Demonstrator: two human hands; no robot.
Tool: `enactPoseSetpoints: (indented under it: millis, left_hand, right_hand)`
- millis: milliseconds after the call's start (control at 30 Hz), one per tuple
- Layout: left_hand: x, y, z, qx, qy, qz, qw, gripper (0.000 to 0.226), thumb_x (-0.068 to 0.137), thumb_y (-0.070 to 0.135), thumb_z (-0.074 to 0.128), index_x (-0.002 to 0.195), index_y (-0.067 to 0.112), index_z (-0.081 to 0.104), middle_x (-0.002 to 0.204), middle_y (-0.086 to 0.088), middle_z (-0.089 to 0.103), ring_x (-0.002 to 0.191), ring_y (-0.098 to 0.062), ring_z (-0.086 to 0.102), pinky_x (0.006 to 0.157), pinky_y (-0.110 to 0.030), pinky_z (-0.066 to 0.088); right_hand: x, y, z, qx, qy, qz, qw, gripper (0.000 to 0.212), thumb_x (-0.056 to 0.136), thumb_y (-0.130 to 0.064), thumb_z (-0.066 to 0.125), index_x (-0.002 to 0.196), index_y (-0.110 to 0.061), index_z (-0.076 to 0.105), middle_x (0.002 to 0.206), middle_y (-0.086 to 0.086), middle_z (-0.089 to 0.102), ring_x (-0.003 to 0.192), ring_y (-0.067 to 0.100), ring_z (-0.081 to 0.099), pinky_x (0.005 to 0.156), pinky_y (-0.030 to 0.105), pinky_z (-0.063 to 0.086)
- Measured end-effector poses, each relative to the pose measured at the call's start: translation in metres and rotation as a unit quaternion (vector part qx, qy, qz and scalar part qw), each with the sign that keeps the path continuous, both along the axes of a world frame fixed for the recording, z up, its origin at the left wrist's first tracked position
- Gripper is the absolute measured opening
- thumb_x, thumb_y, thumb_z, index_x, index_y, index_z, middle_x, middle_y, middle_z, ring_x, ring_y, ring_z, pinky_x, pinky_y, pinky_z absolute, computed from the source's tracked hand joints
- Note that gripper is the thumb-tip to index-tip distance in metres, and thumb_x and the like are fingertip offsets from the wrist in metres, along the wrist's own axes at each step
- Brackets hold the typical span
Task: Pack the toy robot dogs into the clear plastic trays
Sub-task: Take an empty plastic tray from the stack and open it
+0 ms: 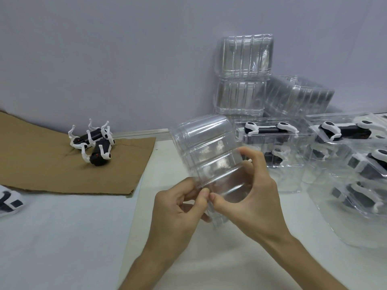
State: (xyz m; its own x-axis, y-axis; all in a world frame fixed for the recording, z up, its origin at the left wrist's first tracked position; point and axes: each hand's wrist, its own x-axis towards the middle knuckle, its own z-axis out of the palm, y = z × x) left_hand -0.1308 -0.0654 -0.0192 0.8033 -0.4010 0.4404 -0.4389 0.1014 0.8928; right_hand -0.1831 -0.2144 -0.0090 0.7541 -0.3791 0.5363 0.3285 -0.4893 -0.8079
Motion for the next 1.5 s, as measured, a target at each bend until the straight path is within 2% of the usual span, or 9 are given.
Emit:
enactPoseSetpoints:
  millis: [133, 467, 633, 833, 967, 1167, 1267, 1367, 1500]
  left_hand:
    - [-0.0008, -0.0003, 0.0005, -0.012, -0.007, -0.002, 1.0, 0.019, 0.09, 0.01, 0.061, 0.092, 0.024, 0.074, 0.086, -0.001, 0.078, 0.07, -0.023, 0.074, 0.054, -0.032, 0.061]
    - [-0.002, -0.0027, -0.0005, -0.017, -0.024, 0.017, 0.999, 0.02, 0.088, 0.007, 0.063, 0.092, 0.023, 0.075, 0.08, 0.001, 0.077, 0.065, -0.021, 0.074, 0.051, -0.032, 0.061]
    - [-0.0022, -0.0026, -0.0005, -0.012, -0.022, 0.018, 1.0, 0.017, 0.087, 0.008, 0.064, 0.095, 0.017, 0.076, 0.08, 0.0, 0.077, 0.064, -0.023, 0.074, 0.05, -0.033, 0.061]
    - [-0.0022, -0.0005, 0.0037, -0.016, -0.033, 0.01, 0.999, 0.017, 0.086, 0.025, 0.064, 0.096, 0.02, 0.076, 0.079, 0.001, 0.076, 0.061, -0.022, 0.072, 0.05, -0.033, 0.061]
    - [-0.0022, -0.0001, 0.0045, -0.012, -0.04, 0.013, 0.999, 0.016, 0.086, 0.025, 0.064, 0.096, 0.021, 0.076, 0.077, 0.0, 0.076, 0.06, -0.022, 0.072, 0.05, -0.033, 0.061]
    - [-0.0035, 0.0007, 0.0052, -0.013, -0.035, 0.021, 0.999, 0.014, 0.083, 0.026, 0.065, 0.091, 0.025, 0.076, 0.078, 0.002, 0.076, 0.06, -0.022, 0.072, 0.05, -0.032, 0.06]
    - [-0.0035, 0.0016, -0.0003, -0.019, 0.01, 0.017, 1.0, 0.014, 0.077, 0.028, 0.066, 0.087, 0.022, 0.073, 0.08, -0.004, 0.076, 0.065, -0.027, 0.072, 0.051, -0.033, 0.059]
    - [-0.0014, -0.0002, -0.0022, -0.013, 0.056, -0.006, 0.998, 0.02, 0.07, 0.033, 0.067, 0.082, 0.018, 0.069, 0.079, -0.011, 0.075, 0.067, -0.034, 0.069, 0.052, -0.031, 0.057]
    - [-0.0009, -0.0017, -0.0028, -0.014, 0.063, 0.012, 0.998, 0.019, 0.066, 0.037, 0.064, 0.08, 0.025, 0.07, 0.077, -0.012, 0.074, 0.065, -0.038, 0.065, 0.05, -0.028, 0.054]
  right_hand:
    - [0.0002, -0.0008, 0.0006, -0.011, -0.009, -0.005, 1.0, 0.081, 0.061, -0.027, 0.087, 0.129, -0.026, 0.043, 0.086, 0.002, 0.07, 0.072, 0.021, 0.072, 0.065, 0.044, 0.058]
    - [0.0003, -0.0023, 0.0005, -0.017, -0.02, -0.005, 1.0, 0.079, 0.061, -0.031, 0.085, 0.126, -0.028, 0.042, 0.086, 0.003, 0.07, 0.071, 0.021, 0.071, 0.063, 0.042, 0.058]
    - [-0.0004, -0.0033, 0.0009, -0.015, -0.022, 0.0, 1.0, 0.079, 0.061, -0.03, 0.085, 0.127, -0.025, 0.043, 0.084, 0.003, 0.07, 0.07, 0.022, 0.072, 0.062, 0.04, 0.059]
    - [0.0, -0.0053, 0.0027, -0.005, -0.027, 0.009, 1.0, 0.077, 0.061, -0.021, 0.085, 0.125, -0.022, 0.043, 0.085, -0.002, 0.07, 0.071, 0.022, 0.073, 0.061, 0.036, 0.06]
    - [-0.0002, -0.0049, 0.003, -0.012, -0.03, 0.01, 0.999, 0.078, 0.061, -0.016, 0.086, 0.126, -0.021, 0.043, 0.086, -0.004, 0.071, 0.072, 0.02, 0.073, 0.061, 0.034, 0.06]
    - [0.0, -0.0021, 0.0029, -0.014, -0.034, 0.008, 0.999, 0.077, 0.061, -0.02, 0.084, 0.126, -0.023, 0.042, 0.085, 0.001, 0.069, 0.07, 0.022, 0.071, 0.06, 0.04, 0.059]
    - [-0.0006, 0.0011, -0.0006, -0.036, -0.025, 0.013, 0.999, 0.078, 0.062, -0.029, 0.083, 0.128, -0.027, 0.042, 0.091, -0.002, 0.067, 0.077, 0.021, 0.07, 0.067, 0.038, 0.057]
    - [-0.0011, -0.0018, -0.0019, -0.074, -0.017, 0.018, 0.997, 0.076, 0.062, -0.031, 0.083, 0.129, -0.026, 0.047, 0.106, -0.007, 0.062, 0.093, 0.019, 0.066, 0.077, 0.033, 0.055]
    - [-0.0005, -0.0011, -0.004, -0.099, -0.023, 0.033, 0.994, 0.085, 0.065, -0.033, 0.083, 0.139, -0.023, 0.043, 0.112, -0.011, 0.061, 0.101, 0.017, 0.064, 0.082, 0.024, 0.052]
